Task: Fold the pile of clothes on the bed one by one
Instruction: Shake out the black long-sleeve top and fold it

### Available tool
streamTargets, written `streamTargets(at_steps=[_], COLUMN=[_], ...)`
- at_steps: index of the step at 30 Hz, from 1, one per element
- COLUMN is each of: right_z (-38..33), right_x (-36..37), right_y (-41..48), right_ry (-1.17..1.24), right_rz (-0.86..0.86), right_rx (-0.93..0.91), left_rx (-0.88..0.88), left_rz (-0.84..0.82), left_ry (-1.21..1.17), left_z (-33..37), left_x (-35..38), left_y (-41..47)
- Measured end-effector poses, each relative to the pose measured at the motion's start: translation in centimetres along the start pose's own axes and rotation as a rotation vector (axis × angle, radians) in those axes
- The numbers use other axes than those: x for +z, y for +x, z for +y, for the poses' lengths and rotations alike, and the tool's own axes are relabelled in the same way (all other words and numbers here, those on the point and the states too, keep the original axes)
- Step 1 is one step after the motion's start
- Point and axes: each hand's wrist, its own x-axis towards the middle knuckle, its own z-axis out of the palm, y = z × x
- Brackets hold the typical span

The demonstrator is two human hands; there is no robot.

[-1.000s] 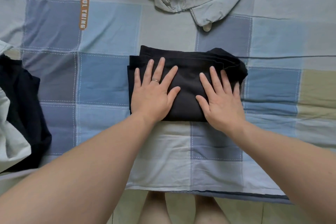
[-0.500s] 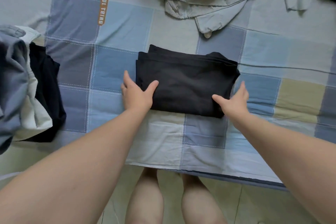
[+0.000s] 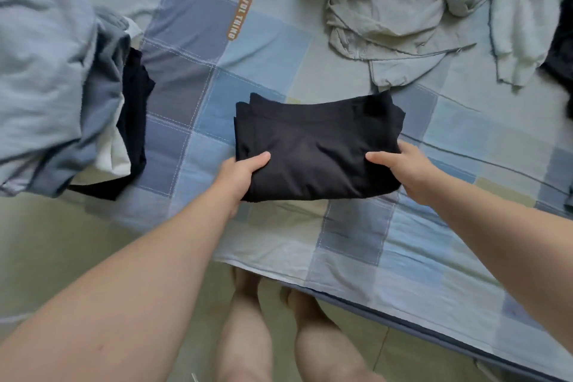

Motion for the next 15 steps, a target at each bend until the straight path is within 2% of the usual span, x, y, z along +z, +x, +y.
streamTargets(at_steps=[4, 9, 11, 15], right_z=[-7.1, -13.3, -14.9, -15.1], right_x=[4.9, 15.3, 19.4, 25.0], right_y=[-0.8, 1.0, 2.3, 4.1], right_ry=[-0.192, -0.366, -0.439, -0.669], right_rz=[-0.068, -0.154, -0.126, -0.043], right_rx=[-0.172, -0.359, -0.426, -0.434], left_rx=[-0.047, -0.103, -0.101, -0.093], left_rz=[0.140, 0.284, 0.342, 0.428], left_ry=[-0.308, -0.620, -0.652, -0.645], left_z=[-3.1, -6.6, -8.0, -9.8], left_x=[-4.6, -9.3, -10.3, -11.1], left_y=[-2.3, -2.7, -1.7, 0.6])
